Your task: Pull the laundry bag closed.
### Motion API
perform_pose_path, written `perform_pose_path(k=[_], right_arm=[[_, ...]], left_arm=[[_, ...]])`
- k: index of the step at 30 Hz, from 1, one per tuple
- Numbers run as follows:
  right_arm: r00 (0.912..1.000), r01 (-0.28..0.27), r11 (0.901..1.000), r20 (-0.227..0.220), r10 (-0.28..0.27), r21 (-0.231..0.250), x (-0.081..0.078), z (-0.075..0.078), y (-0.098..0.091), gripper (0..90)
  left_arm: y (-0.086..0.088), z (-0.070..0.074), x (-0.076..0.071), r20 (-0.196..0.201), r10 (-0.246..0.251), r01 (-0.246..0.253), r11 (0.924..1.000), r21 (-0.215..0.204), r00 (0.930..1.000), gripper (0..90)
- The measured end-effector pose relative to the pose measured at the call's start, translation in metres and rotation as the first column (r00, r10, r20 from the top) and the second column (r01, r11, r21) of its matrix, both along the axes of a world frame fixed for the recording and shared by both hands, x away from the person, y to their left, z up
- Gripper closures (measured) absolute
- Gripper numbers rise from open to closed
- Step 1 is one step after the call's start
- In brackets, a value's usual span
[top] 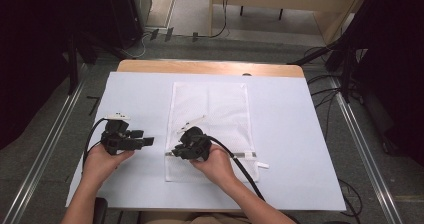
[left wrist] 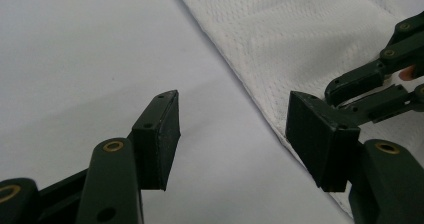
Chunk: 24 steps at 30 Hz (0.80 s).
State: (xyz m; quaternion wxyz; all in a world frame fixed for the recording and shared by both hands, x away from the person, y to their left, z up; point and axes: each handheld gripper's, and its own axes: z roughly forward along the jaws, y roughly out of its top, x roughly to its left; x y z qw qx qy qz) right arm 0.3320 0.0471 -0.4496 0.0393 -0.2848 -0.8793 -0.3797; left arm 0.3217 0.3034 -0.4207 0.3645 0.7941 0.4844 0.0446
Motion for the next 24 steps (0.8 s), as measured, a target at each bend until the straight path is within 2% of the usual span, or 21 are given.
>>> perform_pose_path(k=[7,13,21,24], right_arm=[[0.9998,-0.014,0.9992,-0.017,0.013,-0.038,-0.001,-0.008,0.005,80.8],[0.9989,-0.022,0.9993,-0.042,0.021,-0.029,0.001,-0.014,0.005,80.5],[0.9988,-0.032,0.9995,-0.037,0.032,-0.006,0.001,-0.017,0.003,80.8],[0.9993,-0.037,0.9993,-0.005,0.037,0.007,-0.001,-0.019,0.004,84.6]], left_arm=[[0.000,0.000,0.000,-0.001,-0.001,0.001,1.0000,0.001,1.0000,39.0],[-0.001,0.000,0.000,-0.002,0.002,-0.002,1.0000,-0.002,1.0000,39.0],[-0.001,0.000,0.000,-0.002,0.004,-0.004,1.0000,-0.001,1.0000,39.0],[-0.001,0.000,0.000,-0.004,-0.005,0.005,1.0000,0.006,1.0000,39.0]])
